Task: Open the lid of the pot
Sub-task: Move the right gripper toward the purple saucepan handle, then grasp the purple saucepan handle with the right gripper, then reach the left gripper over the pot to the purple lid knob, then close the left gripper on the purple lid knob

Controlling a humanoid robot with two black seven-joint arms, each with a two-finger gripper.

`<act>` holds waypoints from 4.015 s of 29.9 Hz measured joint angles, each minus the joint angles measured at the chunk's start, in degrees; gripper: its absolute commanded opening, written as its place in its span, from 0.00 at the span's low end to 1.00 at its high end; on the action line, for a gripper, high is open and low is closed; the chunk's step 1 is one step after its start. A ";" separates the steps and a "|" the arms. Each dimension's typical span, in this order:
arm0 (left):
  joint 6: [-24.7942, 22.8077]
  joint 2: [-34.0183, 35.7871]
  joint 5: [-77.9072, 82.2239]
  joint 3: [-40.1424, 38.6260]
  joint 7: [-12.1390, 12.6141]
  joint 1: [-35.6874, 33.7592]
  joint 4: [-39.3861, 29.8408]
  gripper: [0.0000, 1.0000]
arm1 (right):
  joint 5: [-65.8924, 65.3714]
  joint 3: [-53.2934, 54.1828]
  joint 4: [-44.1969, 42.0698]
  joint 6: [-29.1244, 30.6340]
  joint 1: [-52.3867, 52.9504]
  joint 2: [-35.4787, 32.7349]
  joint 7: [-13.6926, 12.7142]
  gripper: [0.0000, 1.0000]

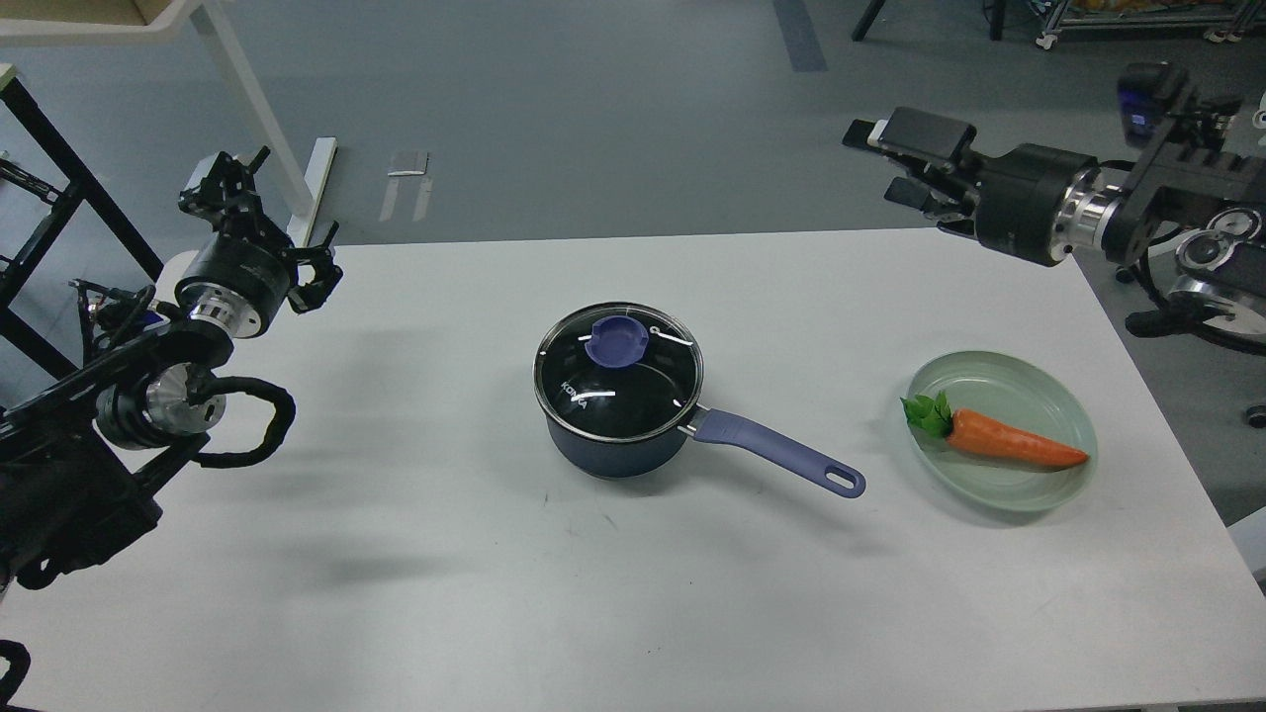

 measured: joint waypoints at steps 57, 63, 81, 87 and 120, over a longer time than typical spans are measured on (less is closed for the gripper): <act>2.10 0.54 32.18 1.98 -0.29 -4.36 -8.40 0.99 | -30.88 -35.15 7.73 -5.18 13.42 20.28 0.71 0.28; 7.22 0.19 57.55 3.52 -0.37 -6.28 -19.47 0.99 | -30.85 -35.10 7.70 -5.15 13.63 20.27 0.71 0.25; 18.14 -9.88 100.26 26.46 2.27 -18.85 -11.84 0.99 | -30.74 -35.19 7.72 -5.01 13.77 20.19 0.84 0.25; 18.34 -10.12 102.10 26.87 2.60 -18.46 -10.34 0.99 | -30.69 -35.12 7.75 -4.92 13.77 20.19 0.87 0.25; 25.17 -12.49 103.24 38.76 0.24 -18.72 -5.66 0.55 | -30.69 -35.16 7.83 -4.84 13.46 20.18 0.86 0.26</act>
